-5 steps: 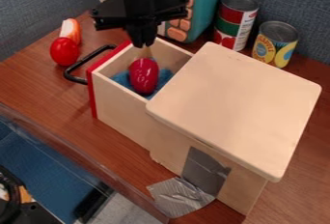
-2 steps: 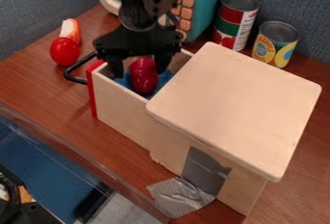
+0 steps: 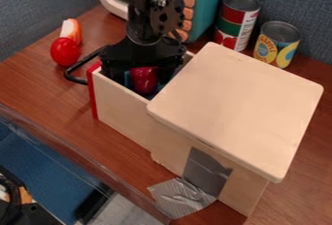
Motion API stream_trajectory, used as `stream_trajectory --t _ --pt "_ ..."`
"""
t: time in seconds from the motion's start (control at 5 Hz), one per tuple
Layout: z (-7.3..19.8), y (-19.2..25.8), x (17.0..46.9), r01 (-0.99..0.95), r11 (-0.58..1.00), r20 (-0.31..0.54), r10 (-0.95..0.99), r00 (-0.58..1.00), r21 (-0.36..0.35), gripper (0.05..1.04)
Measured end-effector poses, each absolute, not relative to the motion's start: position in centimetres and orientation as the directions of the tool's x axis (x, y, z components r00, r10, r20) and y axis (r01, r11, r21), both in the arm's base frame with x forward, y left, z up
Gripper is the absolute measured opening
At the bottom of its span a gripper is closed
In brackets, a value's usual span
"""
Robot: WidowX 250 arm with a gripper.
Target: Put the red thing on the table from drawer
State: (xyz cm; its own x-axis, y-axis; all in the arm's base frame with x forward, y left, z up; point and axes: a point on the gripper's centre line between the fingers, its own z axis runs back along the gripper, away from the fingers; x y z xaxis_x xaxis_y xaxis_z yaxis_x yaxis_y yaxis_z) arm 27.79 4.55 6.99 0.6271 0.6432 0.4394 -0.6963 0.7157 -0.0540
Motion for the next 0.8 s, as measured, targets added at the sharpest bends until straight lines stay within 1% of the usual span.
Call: stream_trajectory --t 0.2,0.4,0.6,0.8 --pt "6.5 4.5 27.7 -0.698 0.715 0.431 0.646 0.630 -0.052 0.723" --pt "6.6 4.5 27.6 -0.689 0.723 0.432 0.637 0.638 -0.049 0.713" --pt "8.7 4.2 27.5 -0.677 0.730 0.456 0.635 0.623 -0.093 0.713" --pt "12.4 3.7 28.6 -0.652 0.740 0.503 0.631 0.590 -0.165 0.712"
